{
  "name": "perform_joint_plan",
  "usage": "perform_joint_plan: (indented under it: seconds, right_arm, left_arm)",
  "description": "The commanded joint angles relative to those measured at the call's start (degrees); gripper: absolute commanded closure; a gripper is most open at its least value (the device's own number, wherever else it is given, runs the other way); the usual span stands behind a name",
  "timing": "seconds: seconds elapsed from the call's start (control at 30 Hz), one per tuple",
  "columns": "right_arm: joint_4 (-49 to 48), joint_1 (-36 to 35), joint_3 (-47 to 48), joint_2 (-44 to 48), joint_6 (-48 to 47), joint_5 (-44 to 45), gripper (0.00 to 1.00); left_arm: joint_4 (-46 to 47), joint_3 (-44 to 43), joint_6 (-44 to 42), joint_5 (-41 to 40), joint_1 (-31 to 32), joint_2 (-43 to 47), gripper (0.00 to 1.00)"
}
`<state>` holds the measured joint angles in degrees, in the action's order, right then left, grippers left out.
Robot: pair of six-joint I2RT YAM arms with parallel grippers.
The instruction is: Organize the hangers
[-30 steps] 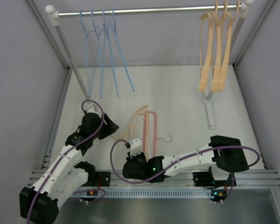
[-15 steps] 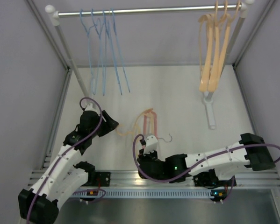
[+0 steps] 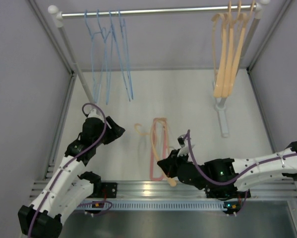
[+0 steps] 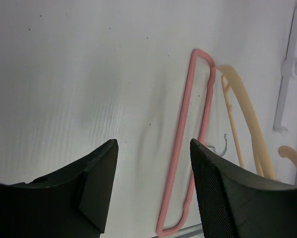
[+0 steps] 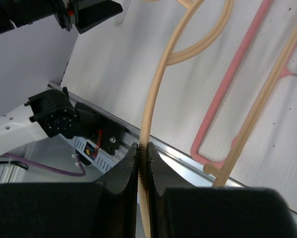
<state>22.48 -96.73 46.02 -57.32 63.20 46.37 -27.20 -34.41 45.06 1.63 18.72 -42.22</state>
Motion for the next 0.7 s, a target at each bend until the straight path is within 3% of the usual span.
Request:
perform_joint_plan:
  seconds: [0.0,0.27,0.67]
  right_arm:
    - [-0.33,-0.83,-1.54,5.01,2.54,2.50,1.00]
    - [-5.60,-0.92,-2.78,14.07,0.61,4.08,1.00]
    - [-8.59,-1.01,4.60,17.07,-6.32,8.91,1.00]
  left_arm:
    - [0.31,-2.76,-0.41,-0.05,-0.53,0.47,0.36]
    - [0.31,-3.03,-0.23,1.01,-0.44,-0.15,0.36]
    - [0.48,-2.24,-0.32,1.36,-0.44,-0.23,0.36]
